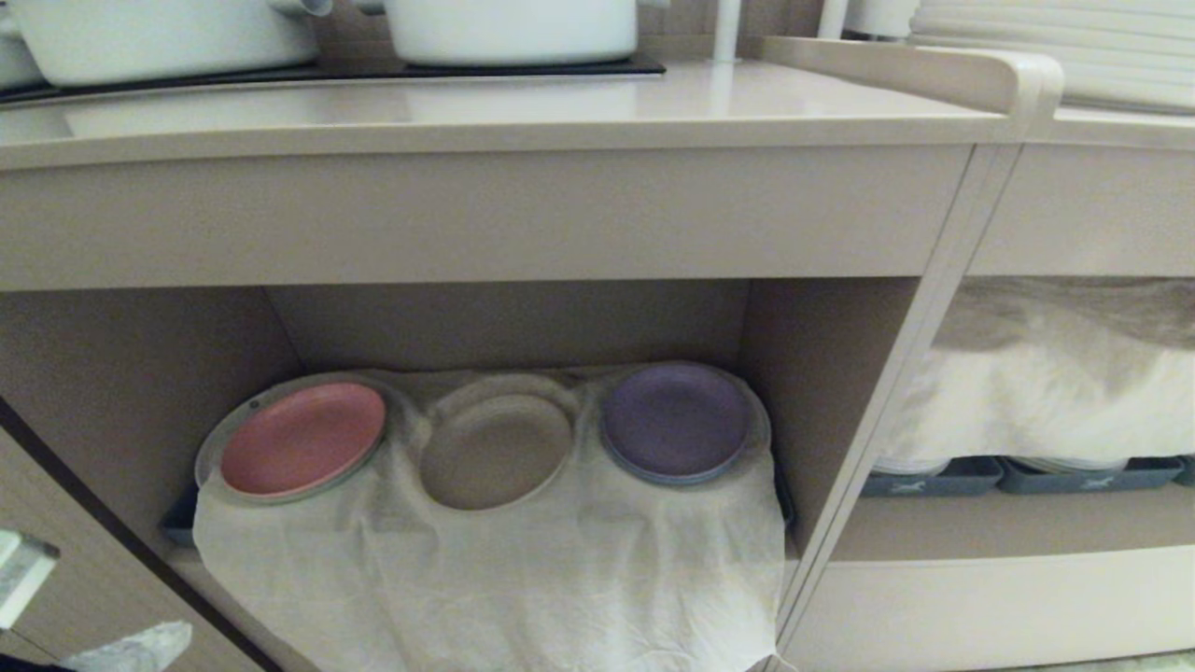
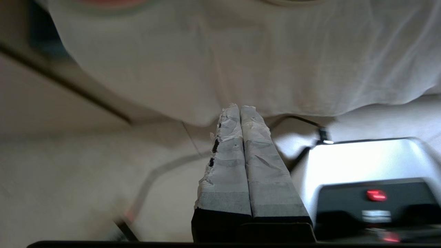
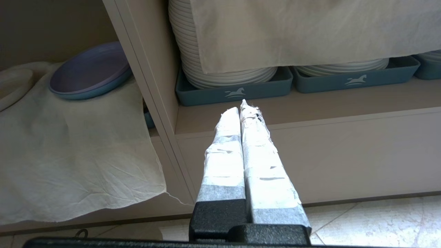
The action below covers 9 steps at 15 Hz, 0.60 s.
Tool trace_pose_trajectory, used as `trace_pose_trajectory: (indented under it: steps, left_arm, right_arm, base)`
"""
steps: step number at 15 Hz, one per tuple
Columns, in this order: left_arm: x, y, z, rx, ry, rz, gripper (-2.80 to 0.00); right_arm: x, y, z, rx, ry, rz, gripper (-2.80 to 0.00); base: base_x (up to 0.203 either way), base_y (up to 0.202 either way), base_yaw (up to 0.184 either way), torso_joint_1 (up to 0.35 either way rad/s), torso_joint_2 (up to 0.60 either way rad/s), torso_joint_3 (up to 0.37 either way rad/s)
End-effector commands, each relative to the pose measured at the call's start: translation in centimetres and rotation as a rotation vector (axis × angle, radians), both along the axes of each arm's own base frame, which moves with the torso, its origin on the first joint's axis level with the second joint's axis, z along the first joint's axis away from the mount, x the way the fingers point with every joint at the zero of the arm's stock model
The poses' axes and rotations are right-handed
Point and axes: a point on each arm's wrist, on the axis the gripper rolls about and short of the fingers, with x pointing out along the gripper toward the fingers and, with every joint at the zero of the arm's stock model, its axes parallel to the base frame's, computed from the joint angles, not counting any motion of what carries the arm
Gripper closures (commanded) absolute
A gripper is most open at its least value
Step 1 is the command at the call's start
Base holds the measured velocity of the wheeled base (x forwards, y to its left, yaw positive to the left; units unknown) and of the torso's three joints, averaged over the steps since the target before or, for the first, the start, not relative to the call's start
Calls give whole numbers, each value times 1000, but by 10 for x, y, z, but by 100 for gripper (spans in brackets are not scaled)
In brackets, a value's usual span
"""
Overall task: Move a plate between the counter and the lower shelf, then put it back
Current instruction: Pick up the plate in the cupboard
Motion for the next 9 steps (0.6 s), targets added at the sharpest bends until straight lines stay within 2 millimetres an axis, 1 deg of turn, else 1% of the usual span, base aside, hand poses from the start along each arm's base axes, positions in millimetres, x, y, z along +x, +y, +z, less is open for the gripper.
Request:
trace_pose_trajectory:
  steps: [1, 3, 6, 9]
  left_arm:
    - [-10, 2, -11, 60, -103, -39, 0]
    - [-18, 3, -22, 131, -188, -77, 0]
    - [-33, 4, -40, 173, -270, -114, 0]
    - [-40, 3, -46, 173, -281, -120, 0]
  right_arm:
    - [0, 0, 0, 0, 0, 0, 0]
    - [0, 0, 0, 0, 0, 0, 0]
    - [0, 0, 0, 0, 1, 0, 0]
    - [0, 0, 0, 0, 1, 0, 0]
  base:
    - [0, 0, 0, 0, 0, 0]
    - [0, 0, 0, 0, 0, 0]
    - [0, 0, 0, 0, 0, 0]
    - [0, 0, 0, 0, 0, 0]
